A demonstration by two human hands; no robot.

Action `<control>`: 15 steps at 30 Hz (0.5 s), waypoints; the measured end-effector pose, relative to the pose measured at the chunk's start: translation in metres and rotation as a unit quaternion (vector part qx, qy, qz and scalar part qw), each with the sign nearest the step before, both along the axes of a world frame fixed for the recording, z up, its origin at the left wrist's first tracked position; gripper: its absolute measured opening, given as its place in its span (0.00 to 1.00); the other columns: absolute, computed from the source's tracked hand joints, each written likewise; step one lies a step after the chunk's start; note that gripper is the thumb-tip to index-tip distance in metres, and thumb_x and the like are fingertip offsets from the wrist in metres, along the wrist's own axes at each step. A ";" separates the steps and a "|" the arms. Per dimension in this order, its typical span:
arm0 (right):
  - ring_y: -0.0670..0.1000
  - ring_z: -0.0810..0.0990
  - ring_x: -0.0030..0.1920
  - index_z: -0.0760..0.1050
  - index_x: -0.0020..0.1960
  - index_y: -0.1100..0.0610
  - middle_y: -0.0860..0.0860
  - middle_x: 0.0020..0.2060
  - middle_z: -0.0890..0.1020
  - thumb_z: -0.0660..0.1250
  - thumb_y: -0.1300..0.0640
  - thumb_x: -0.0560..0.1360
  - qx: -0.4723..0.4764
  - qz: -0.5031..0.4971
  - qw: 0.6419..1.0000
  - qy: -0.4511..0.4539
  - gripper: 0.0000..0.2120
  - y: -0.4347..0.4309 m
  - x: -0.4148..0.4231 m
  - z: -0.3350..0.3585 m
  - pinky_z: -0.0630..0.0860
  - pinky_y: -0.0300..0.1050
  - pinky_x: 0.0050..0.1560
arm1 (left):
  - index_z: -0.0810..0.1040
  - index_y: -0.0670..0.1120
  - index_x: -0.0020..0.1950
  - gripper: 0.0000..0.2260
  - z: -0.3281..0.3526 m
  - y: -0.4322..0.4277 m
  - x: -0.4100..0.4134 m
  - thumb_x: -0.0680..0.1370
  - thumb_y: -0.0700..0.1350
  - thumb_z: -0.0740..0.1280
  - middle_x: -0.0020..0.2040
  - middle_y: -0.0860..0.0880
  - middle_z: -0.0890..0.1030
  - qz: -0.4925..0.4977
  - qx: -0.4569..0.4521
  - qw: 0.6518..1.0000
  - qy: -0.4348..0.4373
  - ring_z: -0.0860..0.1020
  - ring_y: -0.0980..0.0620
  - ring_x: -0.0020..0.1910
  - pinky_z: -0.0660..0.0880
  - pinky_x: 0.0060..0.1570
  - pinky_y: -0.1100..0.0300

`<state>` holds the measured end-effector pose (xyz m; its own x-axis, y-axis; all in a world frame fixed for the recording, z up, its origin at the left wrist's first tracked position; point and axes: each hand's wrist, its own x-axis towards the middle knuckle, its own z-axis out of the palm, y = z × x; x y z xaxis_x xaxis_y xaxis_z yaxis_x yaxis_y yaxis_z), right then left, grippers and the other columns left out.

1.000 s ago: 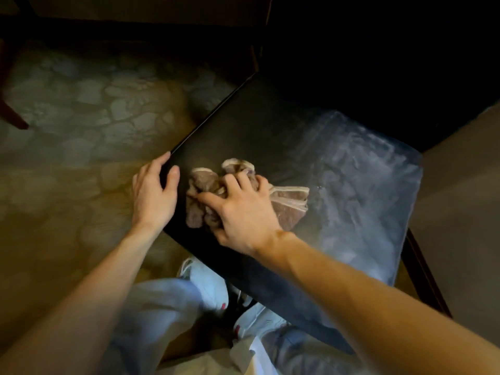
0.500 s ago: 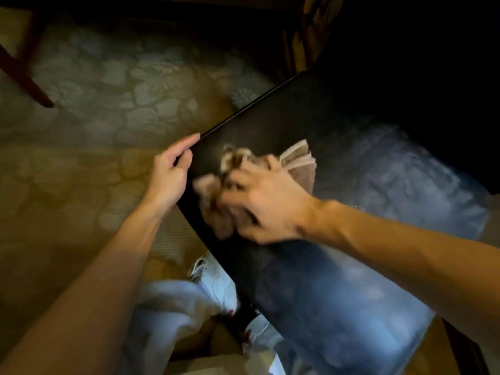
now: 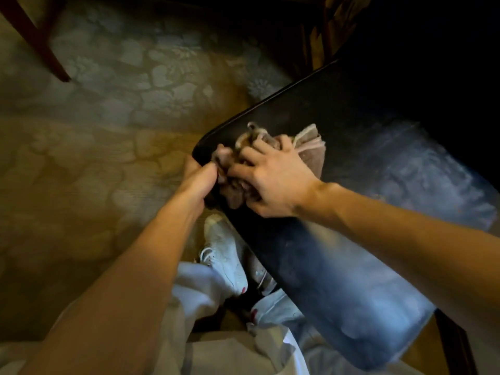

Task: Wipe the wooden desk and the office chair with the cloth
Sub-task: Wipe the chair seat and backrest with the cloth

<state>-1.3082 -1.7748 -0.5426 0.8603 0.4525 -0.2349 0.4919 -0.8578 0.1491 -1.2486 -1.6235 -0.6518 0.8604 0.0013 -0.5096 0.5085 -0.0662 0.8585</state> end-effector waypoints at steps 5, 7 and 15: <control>0.57 0.73 0.57 0.79 0.53 0.47 0.50 0.53 0.77 0.70 0.42 0.68 0.019 0.139 0.984 0.113 0.16 -0.033 -0.137 0.002 0.66 0.60 0.56 | 0.68 0.48 0.76 0.33 0.008 -0.001 0.014 0.77 0.63 0.70 0.69 0.50 0.77 -0.004 0.003 1.000 0.028 0.76 0.49 0.67 0.74 0.63 0.55; 0.56 0.75 0.55 0.78 0.51 0.46 0.48 0.50 0.77 0.70 0.44 0.72 0.022 0.140 0.978 0.150 0.11 -0.051 -0.183 0.006 0.65 0.58 0.54 | 0.66 0.50 0.79 0.38 0.010 -0.001 0.018 0.75 0.68 0.70 0.73 0.50 0.74 -0.016 0.015 0.999 0.048 0.74 0.48 0.70 0.71 0.69 0.50; 0.58 0.75 0.54 0.80 0.54 0.47 0.52 0.50 0.78 0.64 0.43 0.72 0.016 0.085 0.996 0.026 0.15 -0.015 -0.138 0.015 0.70 0.58 0.53 | 0.68 0.52 0.78 0.54 0.011 0.016 -0.009 0.58 0.78 0.73 0.71 0.53 0.76 -0.070 -0.059 0.981 0.171 0.75 0.48 0.68 0.67 0.66 0.48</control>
